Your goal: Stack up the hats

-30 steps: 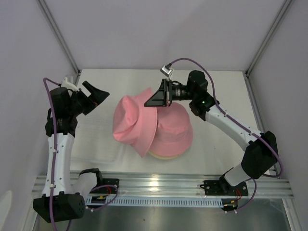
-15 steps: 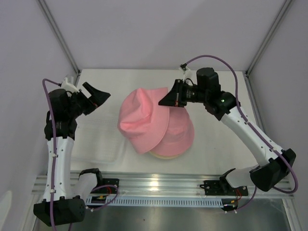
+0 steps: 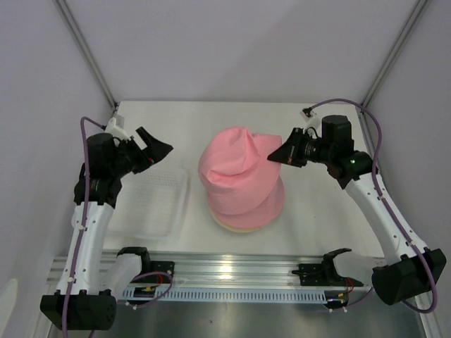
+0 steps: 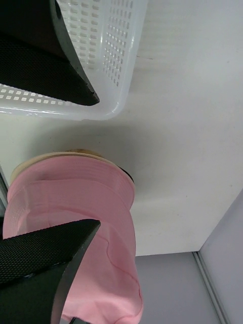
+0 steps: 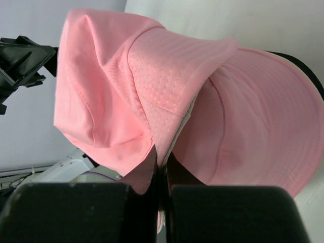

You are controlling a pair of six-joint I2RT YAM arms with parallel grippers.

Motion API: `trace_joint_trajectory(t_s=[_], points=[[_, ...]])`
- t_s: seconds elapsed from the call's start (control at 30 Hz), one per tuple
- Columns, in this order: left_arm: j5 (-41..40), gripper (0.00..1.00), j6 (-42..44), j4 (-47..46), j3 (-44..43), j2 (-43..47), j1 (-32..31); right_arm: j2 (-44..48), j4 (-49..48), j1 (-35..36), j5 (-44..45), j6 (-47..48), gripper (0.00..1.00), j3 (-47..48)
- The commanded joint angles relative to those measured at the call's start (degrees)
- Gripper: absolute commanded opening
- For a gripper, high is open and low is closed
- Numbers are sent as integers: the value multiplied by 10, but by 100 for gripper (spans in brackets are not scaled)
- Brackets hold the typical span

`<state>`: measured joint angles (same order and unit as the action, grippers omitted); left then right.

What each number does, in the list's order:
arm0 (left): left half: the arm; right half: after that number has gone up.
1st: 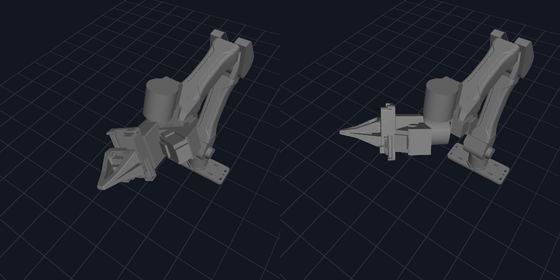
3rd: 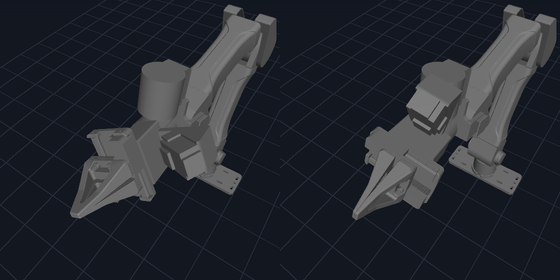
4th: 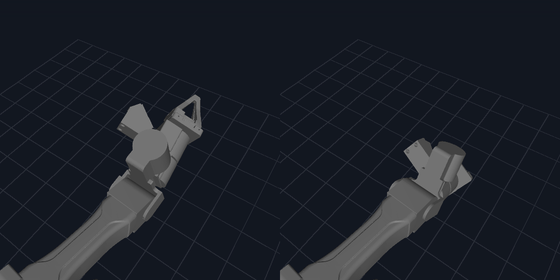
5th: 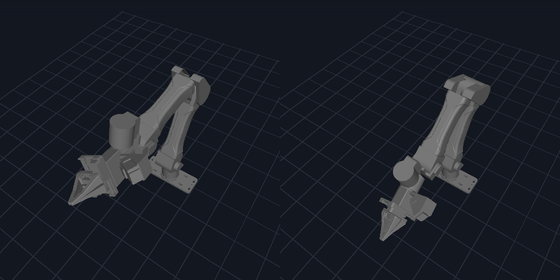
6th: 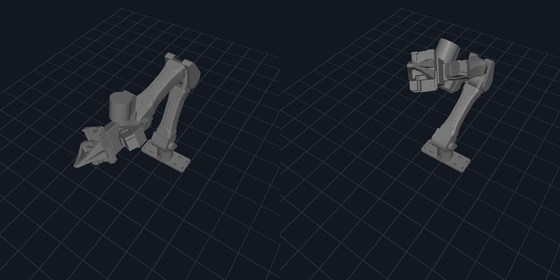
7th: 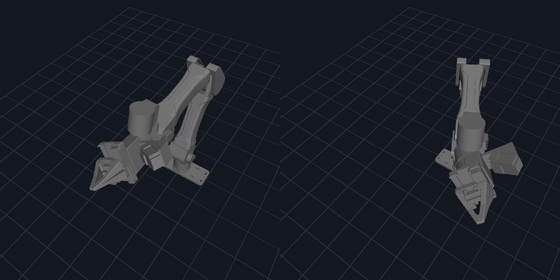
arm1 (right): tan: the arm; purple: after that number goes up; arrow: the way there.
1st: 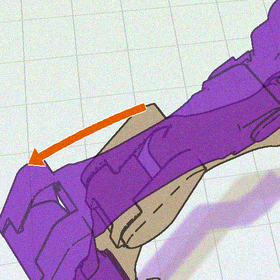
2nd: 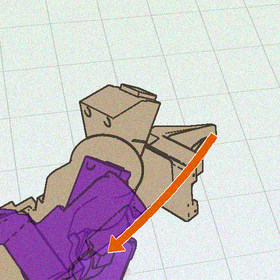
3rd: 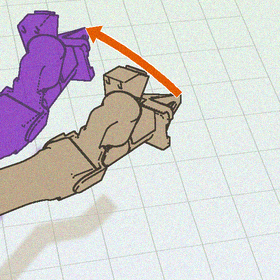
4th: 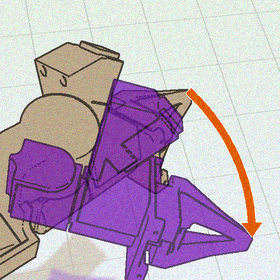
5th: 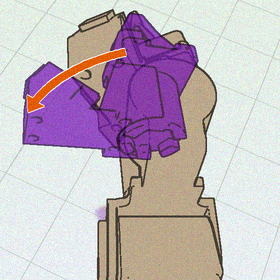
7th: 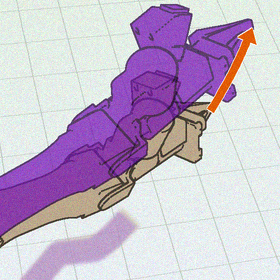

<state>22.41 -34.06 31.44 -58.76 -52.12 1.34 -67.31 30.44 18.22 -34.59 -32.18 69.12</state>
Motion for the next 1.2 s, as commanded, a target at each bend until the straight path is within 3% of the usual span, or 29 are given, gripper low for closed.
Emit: trace_joint_trajectory(t_s=[0.0,0.3,0.53,0.7,0.97,1.03,1.1,1.17], points=[[-31,95,-18,7,31,11,-33,26,14,-17,-1,48,0,-20],[-69,95,-41,-18,26,-32,-154,67,-23,-56,-50,52,0,-111],[-62,95,-54,-41,9,-76,-200,142,-228,-78,-116,25,0,-268],[-49,94,-58,-59,18,-83,-214,140,-286,-78,-97,41,0,-318],[-26,92,-65,-74,22,-96,-238,171,-361,-78,17,63,2,-393],[-22,91,-65,-79,22,-102,-247,176,-365,-78,29,66,11,-406],[-20,91,-70,-90,25,-103,-257,173,-362,-78,33,66,31,-406],[-17,91,-74,-102,33,-105,-261,168,-356,-78,34,70,41,-400]])
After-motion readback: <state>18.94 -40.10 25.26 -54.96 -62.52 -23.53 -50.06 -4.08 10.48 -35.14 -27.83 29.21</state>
